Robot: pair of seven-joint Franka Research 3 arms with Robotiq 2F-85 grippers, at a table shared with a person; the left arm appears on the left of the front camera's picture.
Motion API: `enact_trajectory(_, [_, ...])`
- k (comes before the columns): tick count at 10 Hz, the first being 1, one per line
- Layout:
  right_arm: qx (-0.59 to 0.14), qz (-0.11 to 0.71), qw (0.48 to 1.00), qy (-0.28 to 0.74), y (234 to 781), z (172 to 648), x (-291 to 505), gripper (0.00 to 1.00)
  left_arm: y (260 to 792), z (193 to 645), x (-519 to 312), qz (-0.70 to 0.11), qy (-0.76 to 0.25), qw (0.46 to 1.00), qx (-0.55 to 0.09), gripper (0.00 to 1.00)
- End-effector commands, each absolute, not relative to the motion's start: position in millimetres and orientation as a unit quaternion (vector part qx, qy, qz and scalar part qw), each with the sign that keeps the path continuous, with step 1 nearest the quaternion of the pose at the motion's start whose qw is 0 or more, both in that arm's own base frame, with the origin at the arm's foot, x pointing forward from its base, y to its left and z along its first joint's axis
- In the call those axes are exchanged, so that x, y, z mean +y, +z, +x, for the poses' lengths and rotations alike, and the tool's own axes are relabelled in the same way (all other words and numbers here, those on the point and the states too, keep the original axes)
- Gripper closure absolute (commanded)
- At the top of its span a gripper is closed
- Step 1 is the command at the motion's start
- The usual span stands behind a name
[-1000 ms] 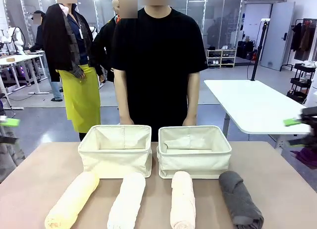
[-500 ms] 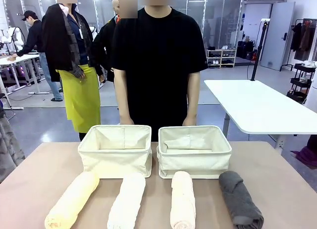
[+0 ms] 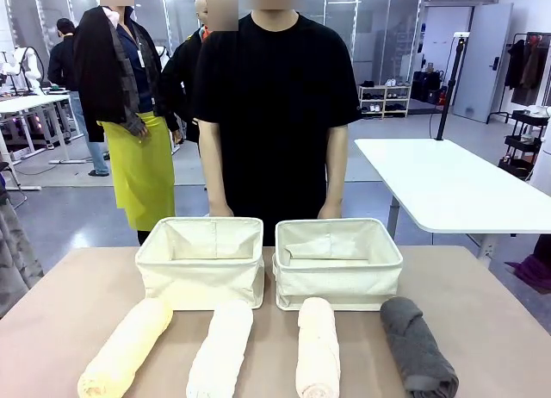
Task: Divide the towels into two baskets.
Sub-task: Pick up one hotel-folded towel and place it in the Fabric basket indicated by the person.
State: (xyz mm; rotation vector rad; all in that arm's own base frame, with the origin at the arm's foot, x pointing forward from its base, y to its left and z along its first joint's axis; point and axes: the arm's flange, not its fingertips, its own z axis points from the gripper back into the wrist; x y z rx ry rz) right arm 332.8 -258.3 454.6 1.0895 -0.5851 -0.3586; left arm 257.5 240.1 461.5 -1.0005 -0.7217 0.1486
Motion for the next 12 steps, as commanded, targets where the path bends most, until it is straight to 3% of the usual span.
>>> enact_trajectory(1, [-0.272,0.508,0.8,-0.166,455.4,329.7,-259.6,0.0,461.4,255.5,242.4,-0.472,0.07,0.81,-0.342,0.0])
enact_trajectory(12, [-0.272,0.508,0.8,-0.166,455.4,329.7,-259.6,0.0,461.4,255.5,242.4,-0.472,0.07,0.81,-0.342,0.0])
